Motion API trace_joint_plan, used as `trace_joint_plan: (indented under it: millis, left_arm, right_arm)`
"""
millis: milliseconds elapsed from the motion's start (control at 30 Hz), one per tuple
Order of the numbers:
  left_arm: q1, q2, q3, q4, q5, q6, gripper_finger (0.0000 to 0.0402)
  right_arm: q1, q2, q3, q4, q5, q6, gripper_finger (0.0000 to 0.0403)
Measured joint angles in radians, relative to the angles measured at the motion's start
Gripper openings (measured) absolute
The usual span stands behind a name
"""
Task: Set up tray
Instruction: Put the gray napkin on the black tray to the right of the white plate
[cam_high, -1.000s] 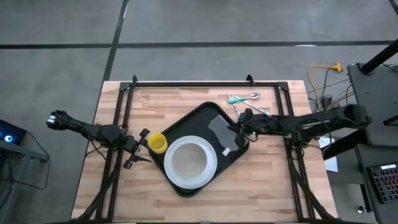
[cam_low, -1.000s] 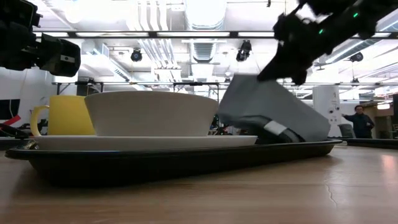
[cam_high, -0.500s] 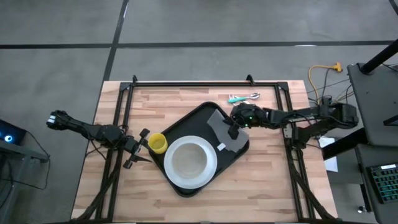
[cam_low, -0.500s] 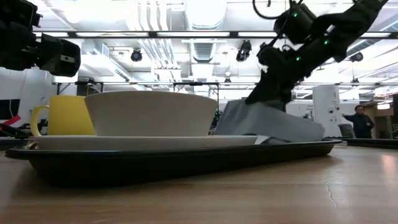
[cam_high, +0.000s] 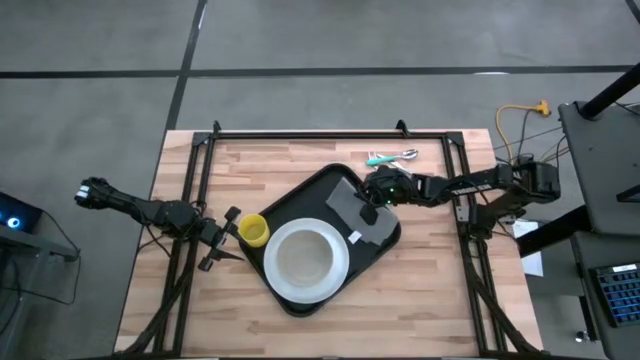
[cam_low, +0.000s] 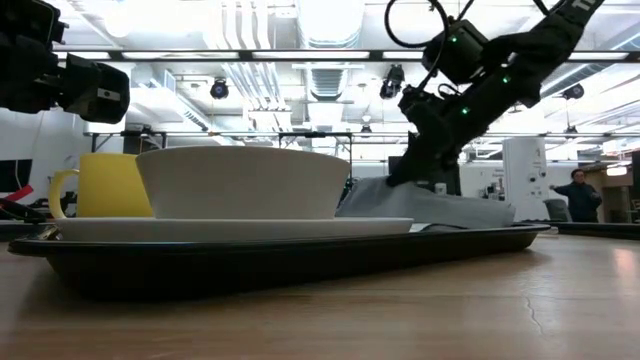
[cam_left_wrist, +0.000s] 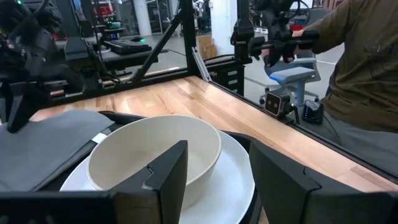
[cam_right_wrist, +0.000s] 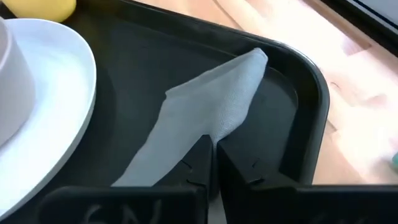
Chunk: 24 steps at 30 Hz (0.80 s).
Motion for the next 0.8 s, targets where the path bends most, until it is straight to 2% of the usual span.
trace_joint_plan:
  millis: [100, 233, 500, 667, 800]
  left_arm:
    - [0.0, 0.0, 0.0, 0.0, 0.0, 0.0, 0.0159]
    - [0.0, 0.0, 0.0, 0.0, 0.0, 0.0, 0.0159]
    - [0.0, 0.0, 0.0, 0.0, 0.0, 0.0, 0.0159]
    - [0.0, 0.0, 0.0, 0.0, 0.0, 0.0, 0.0159]
    - [0.0, 0.0, 0.0, 0.0, 0.0, 0.0, 0.0159]
  right_arm:
    - [0.0, -0.002, 0.032, -0.022, -0.001, -0.042, 0.0042]
    - [-0.004, -0.002, 0.095, -0.109, -0.001, -0.059, 0.0096]
    - [-0.013, -0.004, 0.259, -0.535, 0.001, -0.15, 0.0205]
    - [-0.004, -0.005, 0.309, -0.772, -0.019, -0.312, 0.0234]
    - [-0.002, -0.006, 0.286, -0.816, -0.105, -0.383, 0.0237]
